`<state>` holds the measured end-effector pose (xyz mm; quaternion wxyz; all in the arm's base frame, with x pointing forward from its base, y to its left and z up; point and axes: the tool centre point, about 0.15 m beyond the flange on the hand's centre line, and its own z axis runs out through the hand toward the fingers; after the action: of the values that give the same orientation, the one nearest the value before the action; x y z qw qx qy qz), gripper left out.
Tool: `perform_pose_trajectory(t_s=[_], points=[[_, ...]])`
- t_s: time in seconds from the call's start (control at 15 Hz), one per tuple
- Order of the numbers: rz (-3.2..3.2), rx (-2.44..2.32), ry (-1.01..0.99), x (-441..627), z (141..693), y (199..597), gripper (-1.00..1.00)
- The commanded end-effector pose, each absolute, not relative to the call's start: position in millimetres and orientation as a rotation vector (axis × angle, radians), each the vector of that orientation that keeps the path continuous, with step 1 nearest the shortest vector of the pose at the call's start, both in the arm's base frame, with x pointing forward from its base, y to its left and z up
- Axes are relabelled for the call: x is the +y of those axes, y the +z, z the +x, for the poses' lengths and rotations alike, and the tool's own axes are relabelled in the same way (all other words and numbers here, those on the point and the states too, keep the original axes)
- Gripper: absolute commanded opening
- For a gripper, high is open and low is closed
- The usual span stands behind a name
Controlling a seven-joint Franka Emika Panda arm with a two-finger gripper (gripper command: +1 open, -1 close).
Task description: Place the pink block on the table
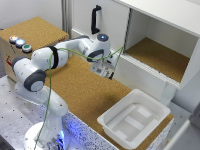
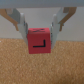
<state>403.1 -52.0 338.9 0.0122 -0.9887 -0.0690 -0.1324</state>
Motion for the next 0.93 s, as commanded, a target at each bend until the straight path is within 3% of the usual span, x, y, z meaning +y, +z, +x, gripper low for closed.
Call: perform_pose_trajectory(t_s=[0.0, 0.53, 0.6, 0.87], points=[[-3.245, -0.041, -0.354, -33.1, 421.0, 264.2, -1.0], [-3.177, 0.039, -0.111, -46.0, 410.4, 207.3, -1.0], [-3.202, 0.029, -0.106, -46.6, 408.0, 209.3, 1.0], [-3.182, 0.009, -0.229, -45.2, 391.4, 262.8, 1.0]])
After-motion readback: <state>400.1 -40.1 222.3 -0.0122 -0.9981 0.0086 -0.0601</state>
